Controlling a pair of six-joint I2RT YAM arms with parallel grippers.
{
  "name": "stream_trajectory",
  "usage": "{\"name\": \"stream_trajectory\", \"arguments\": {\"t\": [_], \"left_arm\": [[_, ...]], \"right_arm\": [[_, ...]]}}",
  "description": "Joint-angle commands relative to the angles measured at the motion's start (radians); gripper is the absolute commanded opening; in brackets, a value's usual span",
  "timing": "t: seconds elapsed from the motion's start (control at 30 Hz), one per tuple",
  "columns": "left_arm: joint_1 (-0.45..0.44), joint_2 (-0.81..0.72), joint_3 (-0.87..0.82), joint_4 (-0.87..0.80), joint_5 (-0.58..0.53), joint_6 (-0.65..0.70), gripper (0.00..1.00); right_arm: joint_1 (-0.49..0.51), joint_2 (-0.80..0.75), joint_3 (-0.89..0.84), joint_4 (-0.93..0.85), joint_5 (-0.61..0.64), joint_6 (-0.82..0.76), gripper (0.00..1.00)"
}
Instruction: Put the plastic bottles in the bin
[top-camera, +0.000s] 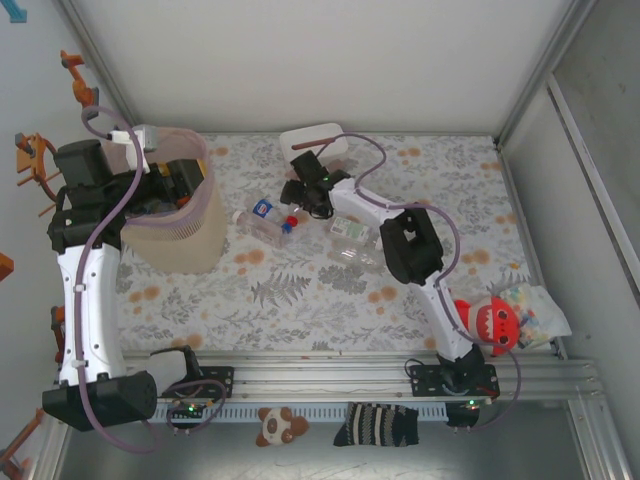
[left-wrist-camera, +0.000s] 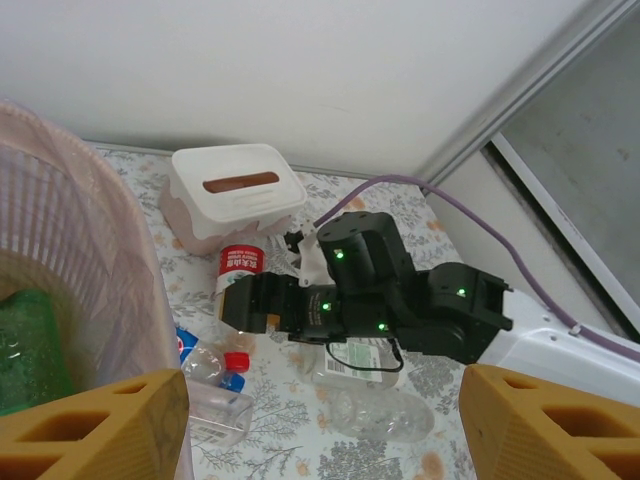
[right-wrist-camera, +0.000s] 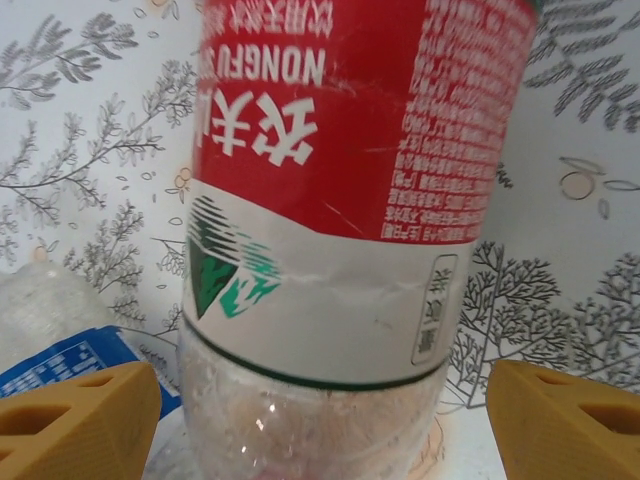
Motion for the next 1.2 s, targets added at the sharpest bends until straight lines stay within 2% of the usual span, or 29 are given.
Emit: {"name": "stream_trajectory", "arguments": {"t": [0.0, 0.23, 0.7, 0.93, 1.17], "left_arm": [[-0.005, -0.022, 0.001, -0.011, 0.02, 0.011, 0.71], [-0.006, -0.024, 0.001, -0.016, 0.02, 0.011, 0.71], [-0.02, -0.024, 0.003, -0.006, 0.018, -0.004, 0.71], [-0.031, -0.027, 0.004, 0.008, 0.017, -0.018, 0.71], [-0.038, -0.024, 0.024, 0.012, 0.017, -0.017, 0.71]], "right_arm": [[0.01, 0.033, 0.045, -0.038, 0.051, 0.041, 0.81], [0.011, 0.046, 0.042, -0.056, 0.072, 0.025, 0.73], [0.011, -0.046, -0.005, -0.046, 0.117, -0.05, 0.6], [0.011, -0.204, -0.108, -0.03, 0.152, -0.128, 0.58], [0.011, -0.446, -0.311, 0.022, 0.139, -0.372, 0.56]]}}
